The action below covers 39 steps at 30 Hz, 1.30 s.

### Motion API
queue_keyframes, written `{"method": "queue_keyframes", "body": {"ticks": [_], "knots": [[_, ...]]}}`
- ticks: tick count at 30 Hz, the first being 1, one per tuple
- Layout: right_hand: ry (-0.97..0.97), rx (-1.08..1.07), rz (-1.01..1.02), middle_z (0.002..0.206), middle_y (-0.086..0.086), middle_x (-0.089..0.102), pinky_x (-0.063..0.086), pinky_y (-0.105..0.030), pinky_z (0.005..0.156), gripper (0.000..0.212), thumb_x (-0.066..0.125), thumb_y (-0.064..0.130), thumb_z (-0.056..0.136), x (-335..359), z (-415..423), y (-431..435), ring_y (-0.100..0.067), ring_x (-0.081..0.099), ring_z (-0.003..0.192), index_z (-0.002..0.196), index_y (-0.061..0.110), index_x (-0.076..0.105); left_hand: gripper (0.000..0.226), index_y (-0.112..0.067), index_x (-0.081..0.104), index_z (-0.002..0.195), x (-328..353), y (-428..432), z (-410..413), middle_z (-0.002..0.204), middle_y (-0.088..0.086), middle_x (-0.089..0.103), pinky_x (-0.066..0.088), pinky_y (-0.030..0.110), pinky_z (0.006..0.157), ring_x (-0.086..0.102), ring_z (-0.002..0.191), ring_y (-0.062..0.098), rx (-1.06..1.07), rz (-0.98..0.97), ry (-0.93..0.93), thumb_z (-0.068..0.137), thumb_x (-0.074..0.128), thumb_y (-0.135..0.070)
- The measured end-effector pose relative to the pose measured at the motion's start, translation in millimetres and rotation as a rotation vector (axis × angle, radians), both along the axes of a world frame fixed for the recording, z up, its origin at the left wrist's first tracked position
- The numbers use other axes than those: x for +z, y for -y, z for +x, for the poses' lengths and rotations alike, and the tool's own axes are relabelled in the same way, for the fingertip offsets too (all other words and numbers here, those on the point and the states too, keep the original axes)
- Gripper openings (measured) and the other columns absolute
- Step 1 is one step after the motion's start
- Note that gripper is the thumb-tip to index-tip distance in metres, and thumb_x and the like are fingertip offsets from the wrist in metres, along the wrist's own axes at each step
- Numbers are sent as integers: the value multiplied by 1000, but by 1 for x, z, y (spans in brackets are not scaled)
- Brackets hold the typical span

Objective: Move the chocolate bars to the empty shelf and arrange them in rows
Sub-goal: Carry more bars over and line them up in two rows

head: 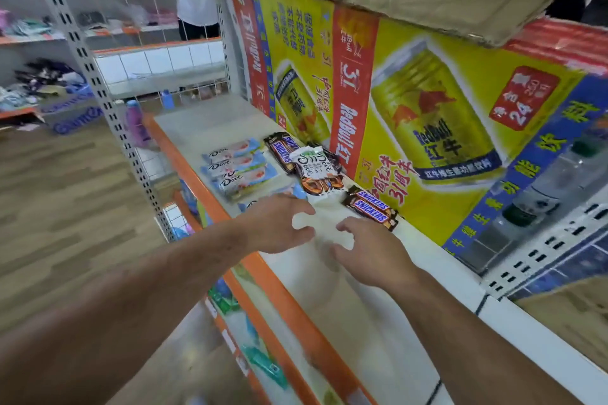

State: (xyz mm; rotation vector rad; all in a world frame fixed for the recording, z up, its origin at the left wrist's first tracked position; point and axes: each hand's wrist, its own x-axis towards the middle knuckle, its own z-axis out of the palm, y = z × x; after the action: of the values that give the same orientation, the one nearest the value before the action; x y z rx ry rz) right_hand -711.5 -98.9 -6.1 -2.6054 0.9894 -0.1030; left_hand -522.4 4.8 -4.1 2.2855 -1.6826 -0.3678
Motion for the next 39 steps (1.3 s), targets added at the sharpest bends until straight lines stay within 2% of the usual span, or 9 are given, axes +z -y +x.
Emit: {"method": "queue_keyframes", "body": {"ticks": [6, 9, 14, 21, 26, 30, 32, 36, 39], "knots": [[30, -68, -65, 119, 4, 62, 48, -34, 79, 44, 52, 55, 86, -7, 68, 25, -17, 60, 104, 121, 30, 58, 29, -29, 62, 112, -2, 46, 86, 109, -4, 68, 48, 27, 75, 63, 99, 20, -89, -90, 61, 86, 51, -35], [28, -145, -133, 113, 4, 64, 50, -35, 78, 37, 54, 51, 86, -10, 103, 35, -20, 61, 104, 115, 29, 61, 28, -29, 64, 113, -1, 72, 131, 110, -6, 69, 53, 32, 79, 63, 99, 19, -114, -82, 40, 87, 54, -34], [-30, -298, -231, 94, 2, 57, 39, -31, 65, 20, 54, 46, 87, -17, 152, 45, -22, 58, 90, 94, 27, 53, 35, -31, 59, 124, -5, 117, 194, 121, 2, 63, 50, 34, 88, 58, 110, 22, -253, -45, 225, 90, 53, -28], [-133, -471, -234, 107, -1, 57, 50, -36, 77, 29, 62, 34, 87, -25, 184, 44, -23, 56, 100, 110, 22, 48, 46, -26, 55, 128, -17, 159, 238, 124, 3, 54, 43, 39, 93, 47, 115, 25, -521, 13, 385, 83, 62, -18], [-116, -569, -190, 106, -2, 56, 44, -32, 74, 29, 64, 28, 85, -24, 193, 41, -23, 54, 101, 108, 18, 49, 47, -25, 51, 115, -28, 168, 245, 111, 1, 47, 33, 34, 80, 41, 107, 23, -602, -76, 321, 73, 67, -12], [-45, -628, -95, 98, 1, 62, 42, -30, 64, 23, 63, 22, 85, -18, 193, 36, -21, 62, 87, 99, 23, 44, 39, -29, 42, 88, -23, 171, 250, 79, -11, 42, 27, 32, 67, 48, 85, 20, -612, -118, 220, 67, 67, -8], [6, -635, -65, 99, 4, 64, 48, -33, 68, 22, 63, 23, 87, -16, 188, 32, -19, 61, 87, 99, 26, 44, 38, -33, 42, 83, -21, 173, 252, 67, -12, 43, 27, 31, 61, 51, 73, 21, -582, -131, 127, 68, 67, -8], [113, -634, -29, 96, 11, 64, 41, -29, 70, 16, 68, 25, 85, -6, 177, 25, -12, 58, 88, 93, 32, 56, 30, -39, 52, 85, -15, 175, 249, 81, -10, 62, 50, 33, 64, 57, 75, 15, -505, -98, -77, 78, 71, -17], [140, -630, 24, 83, 14, 62, 36, -24, 60, 21, 70, 25, 81, -1, 168, 16, -4, 55, 76, 78, 38, 54, 25, -36, 58, 85, -7, 177, 242, 84, -11, 63, 52, 33, 64, 58, 75, 13, -458, -109, -101, 78, 70, -16]]}}
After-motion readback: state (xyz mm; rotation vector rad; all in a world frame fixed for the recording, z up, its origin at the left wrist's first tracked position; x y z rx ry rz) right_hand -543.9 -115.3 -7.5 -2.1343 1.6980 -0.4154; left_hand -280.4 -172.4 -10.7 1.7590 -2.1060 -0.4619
